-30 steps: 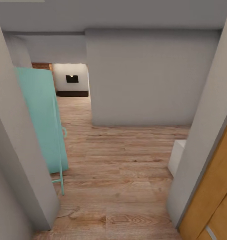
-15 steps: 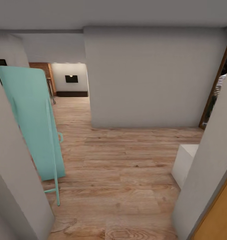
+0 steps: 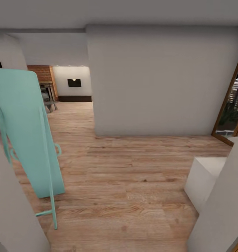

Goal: Move the two storage containers from the living room to the garage. In the garage, place one container on the floor and stack the other container on top of it (either order is fine).

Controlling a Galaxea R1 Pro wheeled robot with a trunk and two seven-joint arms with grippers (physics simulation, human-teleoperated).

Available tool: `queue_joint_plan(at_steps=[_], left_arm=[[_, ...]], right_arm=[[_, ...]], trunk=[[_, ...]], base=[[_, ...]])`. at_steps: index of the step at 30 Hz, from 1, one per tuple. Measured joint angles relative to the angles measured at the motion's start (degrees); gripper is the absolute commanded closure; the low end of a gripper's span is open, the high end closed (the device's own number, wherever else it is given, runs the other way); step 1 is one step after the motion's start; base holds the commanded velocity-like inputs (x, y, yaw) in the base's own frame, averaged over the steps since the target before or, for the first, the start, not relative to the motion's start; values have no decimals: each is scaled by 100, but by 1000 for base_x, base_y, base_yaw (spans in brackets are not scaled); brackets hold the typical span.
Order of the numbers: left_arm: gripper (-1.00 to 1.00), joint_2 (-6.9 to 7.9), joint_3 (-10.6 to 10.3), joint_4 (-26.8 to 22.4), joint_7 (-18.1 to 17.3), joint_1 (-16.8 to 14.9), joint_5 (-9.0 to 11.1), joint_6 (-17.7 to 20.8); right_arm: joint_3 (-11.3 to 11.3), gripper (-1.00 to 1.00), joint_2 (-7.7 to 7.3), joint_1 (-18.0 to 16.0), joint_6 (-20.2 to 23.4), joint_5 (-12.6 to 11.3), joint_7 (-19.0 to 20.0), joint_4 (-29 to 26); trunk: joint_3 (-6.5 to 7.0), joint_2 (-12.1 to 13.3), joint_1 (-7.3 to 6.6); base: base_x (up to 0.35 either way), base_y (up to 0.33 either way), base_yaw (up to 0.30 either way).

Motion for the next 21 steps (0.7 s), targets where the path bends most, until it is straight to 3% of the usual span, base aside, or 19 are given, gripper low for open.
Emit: queue_joint_plan(at_steps=[21], left_arm=[[-100,6,-2,-2,-2,0,-4,-1]], right_arm=[[-35,-100,4,0,24,-65,7,0]], trunk=[[0,0,0]], base=[[319,0,0]])
